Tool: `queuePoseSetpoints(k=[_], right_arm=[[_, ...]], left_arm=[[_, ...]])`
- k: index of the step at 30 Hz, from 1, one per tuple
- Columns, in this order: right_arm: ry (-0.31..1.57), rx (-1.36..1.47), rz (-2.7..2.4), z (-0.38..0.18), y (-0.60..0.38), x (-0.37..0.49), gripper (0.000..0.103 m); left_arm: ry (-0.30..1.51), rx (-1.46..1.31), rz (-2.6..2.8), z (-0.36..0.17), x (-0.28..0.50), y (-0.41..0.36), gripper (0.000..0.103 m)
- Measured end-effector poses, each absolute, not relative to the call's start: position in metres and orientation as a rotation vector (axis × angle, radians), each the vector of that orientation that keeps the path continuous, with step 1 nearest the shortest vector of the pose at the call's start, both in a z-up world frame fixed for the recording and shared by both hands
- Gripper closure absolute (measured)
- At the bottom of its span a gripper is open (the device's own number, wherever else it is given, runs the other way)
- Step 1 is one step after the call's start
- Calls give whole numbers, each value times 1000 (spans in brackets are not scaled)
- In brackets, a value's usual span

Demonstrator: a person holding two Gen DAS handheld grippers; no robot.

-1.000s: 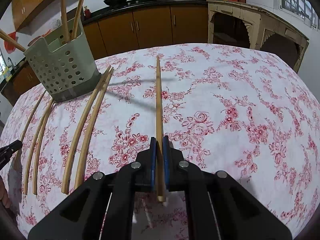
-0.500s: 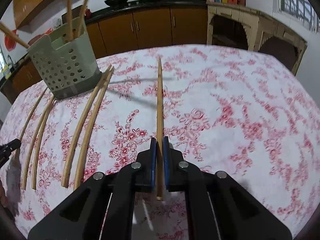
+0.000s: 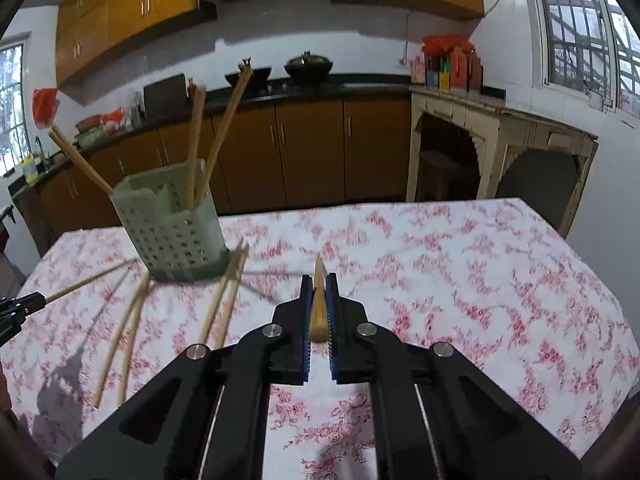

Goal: Organize utensils
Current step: 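Carry both chopsticks over the green holder and lower them in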

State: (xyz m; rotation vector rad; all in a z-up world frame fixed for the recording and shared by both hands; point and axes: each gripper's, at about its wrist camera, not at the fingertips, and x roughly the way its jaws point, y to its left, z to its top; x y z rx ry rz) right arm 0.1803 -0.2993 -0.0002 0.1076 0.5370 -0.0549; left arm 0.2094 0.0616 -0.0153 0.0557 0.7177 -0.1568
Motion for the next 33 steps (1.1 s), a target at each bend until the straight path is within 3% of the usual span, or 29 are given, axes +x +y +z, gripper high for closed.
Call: queuePoseSetpoints(k=[13, 24, 33], right_arm=[[424, 166, 27, 44, -294, 170, 96], [406, 176, 70, 62, -286, 171, 96], [280, 222, 197, 132, -271, 168, 96]], left_arm=[[554, -13, -169, 53, 198, 65, 95], [526, -28, -168, 71, 198, 64, 95], [409, -74, -253, 136, 191, 38, 95]])
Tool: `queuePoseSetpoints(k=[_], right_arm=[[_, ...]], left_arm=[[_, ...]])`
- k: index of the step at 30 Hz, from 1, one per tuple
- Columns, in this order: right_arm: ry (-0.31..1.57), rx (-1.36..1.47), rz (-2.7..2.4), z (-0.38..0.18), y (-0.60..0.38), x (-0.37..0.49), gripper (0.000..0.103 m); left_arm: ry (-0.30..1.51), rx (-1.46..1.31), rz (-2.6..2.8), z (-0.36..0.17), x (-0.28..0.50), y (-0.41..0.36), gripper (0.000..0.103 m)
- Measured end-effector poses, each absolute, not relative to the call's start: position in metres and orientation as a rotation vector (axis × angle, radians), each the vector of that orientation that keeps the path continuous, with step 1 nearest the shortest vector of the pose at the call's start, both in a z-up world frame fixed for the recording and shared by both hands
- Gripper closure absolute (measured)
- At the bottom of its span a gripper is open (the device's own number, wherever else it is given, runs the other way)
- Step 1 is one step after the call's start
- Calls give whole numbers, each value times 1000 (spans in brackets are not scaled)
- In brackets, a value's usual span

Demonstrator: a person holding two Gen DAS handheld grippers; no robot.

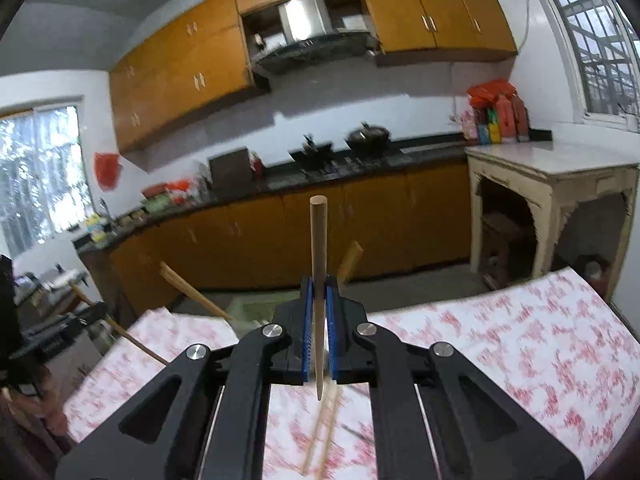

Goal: Organize utensils
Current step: 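Carry both chopsticks over the green holder and lower them in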

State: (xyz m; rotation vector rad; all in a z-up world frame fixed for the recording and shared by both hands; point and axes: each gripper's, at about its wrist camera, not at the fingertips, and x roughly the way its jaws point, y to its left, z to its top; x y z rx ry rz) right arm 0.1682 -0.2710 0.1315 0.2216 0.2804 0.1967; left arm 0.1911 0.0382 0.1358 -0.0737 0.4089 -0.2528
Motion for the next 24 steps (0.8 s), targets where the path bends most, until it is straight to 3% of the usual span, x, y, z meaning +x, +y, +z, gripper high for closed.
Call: queuePoseSetpoints(k=[10, 24], right_arm=[[153, 182, 198, 165, -240, 201, 96], [231, 182, 200, 122, -227, 259, 96]], left_arm=[[205, -82, -197, 196, 222, -11, 95], [245, -108, -121, 159, 295, -29, 95]])
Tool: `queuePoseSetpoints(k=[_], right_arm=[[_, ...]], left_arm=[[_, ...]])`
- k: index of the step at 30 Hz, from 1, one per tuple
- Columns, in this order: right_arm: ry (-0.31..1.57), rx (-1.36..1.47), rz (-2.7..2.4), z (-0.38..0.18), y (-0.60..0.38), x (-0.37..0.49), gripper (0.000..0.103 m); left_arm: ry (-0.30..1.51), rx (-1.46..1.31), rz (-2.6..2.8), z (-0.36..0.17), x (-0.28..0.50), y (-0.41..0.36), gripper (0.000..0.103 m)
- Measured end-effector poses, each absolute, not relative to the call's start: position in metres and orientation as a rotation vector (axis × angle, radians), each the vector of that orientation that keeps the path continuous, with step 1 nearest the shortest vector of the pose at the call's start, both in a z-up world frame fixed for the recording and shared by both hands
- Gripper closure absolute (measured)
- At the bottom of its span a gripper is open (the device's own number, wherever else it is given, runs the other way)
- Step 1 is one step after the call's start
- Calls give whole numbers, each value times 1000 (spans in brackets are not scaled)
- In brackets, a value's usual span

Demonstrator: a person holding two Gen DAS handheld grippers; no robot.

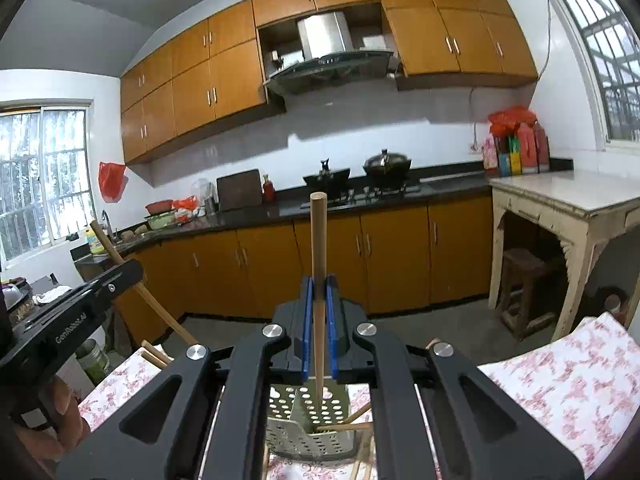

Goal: Organize utensils
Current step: 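Carry both chopsticks over the green holder and lower them in, then open both tools to release the chopsticks into the holder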

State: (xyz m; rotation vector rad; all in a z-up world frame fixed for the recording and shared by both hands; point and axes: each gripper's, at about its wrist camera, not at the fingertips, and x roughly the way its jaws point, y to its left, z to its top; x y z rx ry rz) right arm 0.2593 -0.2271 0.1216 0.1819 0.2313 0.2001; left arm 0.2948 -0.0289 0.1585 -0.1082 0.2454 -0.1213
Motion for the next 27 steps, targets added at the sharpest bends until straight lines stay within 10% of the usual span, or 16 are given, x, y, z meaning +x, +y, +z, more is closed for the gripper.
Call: queuePoseSetpoints(k=[11, 15, 27], right_arm=[[325, 199, 195, 104, -226, 272, 94], [318, 196, 175, 109, -230, 265, 79], [259, 188, 162, 126, -255, 192, 76]], left_arm=[[339, -112, -152, 133, 310, -26, 94], [347, -118, -149, 134, 305, -21, 79], [276, -140, -131, 149, 230, 21, 57]])
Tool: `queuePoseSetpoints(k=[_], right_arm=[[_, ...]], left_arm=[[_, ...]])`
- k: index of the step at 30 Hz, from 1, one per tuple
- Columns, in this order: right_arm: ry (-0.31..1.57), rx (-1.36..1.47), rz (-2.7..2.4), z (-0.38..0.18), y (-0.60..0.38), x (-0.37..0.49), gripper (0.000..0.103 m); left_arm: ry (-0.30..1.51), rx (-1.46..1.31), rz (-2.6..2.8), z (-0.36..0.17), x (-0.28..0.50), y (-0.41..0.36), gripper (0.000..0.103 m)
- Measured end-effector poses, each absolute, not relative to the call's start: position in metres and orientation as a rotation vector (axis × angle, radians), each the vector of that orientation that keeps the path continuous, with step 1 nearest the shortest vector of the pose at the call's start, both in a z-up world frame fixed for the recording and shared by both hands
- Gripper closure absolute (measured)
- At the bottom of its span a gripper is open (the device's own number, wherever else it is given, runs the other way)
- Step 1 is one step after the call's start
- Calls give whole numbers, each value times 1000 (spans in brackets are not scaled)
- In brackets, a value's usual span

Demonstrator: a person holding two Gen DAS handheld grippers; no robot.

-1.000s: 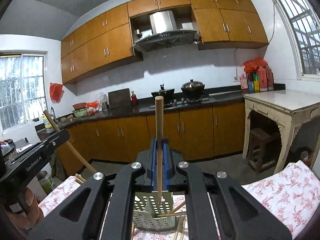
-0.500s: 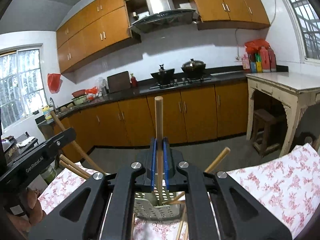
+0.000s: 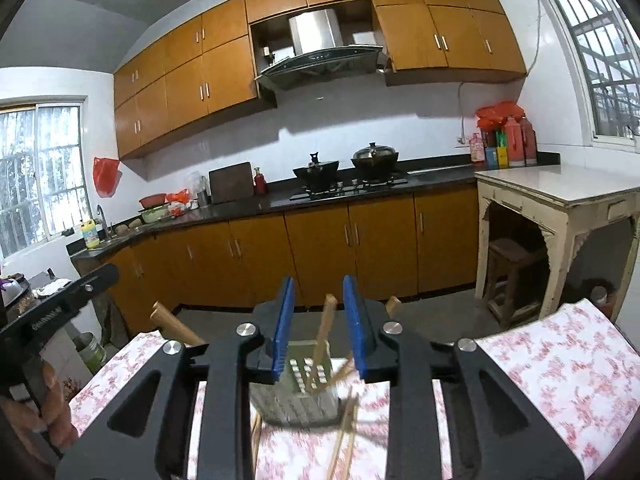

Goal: Organize utensils
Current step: 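Open both tools to release the chopsticks into the holder, then lower both tools to the row and grasp one chopstick each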

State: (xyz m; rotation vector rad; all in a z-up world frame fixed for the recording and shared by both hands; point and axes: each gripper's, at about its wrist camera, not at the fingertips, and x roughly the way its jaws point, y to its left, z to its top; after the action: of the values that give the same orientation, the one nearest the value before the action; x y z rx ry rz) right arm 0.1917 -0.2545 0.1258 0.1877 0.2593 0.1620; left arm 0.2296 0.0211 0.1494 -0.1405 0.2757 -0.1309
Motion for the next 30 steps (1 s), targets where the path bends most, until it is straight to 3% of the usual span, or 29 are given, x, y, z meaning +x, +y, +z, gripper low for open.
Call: queuePoseSetpoints(k=[6, 17, 22, 25, 27, 30], right_arm=[[411, 206, 119, 72, -273, 171, 76], [812, 189, 175, -74, -232, 200, 78], [853, 142, 172, -96, -213, 209, 80], [867, 100, 147, -103, -207, 214, 85], [864, 100, 132, -105, -210, 213, 94], [865, 121, 127, -104, -217, 213, 95]], left_arm=[[364, -69, -84, 100, 192, 36, 50], [721, -22, -17, -38, 202, 47, 50], [765, -43, -36, -55, 200, 45, 50], [779, -32, -58, -57, 202, 40, 50], [787, -28, -69, -59, 204, 33, 50], [808, -31, -92, -64, 208, 27, 50]])
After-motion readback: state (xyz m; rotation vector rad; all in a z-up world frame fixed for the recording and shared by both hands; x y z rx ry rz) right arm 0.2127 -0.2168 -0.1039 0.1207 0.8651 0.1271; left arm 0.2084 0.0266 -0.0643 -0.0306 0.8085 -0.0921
